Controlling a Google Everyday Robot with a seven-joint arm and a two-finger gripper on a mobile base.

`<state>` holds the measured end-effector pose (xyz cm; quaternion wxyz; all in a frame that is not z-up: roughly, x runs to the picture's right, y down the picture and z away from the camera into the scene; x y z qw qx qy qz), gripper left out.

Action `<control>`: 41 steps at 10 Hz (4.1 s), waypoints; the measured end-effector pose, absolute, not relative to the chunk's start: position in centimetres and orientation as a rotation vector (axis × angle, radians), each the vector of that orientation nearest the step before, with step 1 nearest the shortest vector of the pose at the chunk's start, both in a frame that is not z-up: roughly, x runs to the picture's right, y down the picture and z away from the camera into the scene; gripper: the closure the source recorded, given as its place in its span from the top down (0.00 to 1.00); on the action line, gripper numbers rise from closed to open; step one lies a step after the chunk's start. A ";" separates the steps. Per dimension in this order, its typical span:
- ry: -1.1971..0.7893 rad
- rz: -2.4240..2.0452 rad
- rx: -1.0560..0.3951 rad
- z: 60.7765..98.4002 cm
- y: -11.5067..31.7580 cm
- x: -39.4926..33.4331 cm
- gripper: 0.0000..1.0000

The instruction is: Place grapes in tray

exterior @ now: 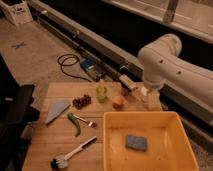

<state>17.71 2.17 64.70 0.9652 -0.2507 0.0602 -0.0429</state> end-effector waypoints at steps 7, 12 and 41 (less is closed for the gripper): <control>0.072 -0.187 -0.492 64.2 2.6 14.5 0.80; 0.043 -0.349 -0.485 66.4 0.8 8.6 0.80; -0.425 -0.496 -0.400 88.7 4.6 -14.1 0.80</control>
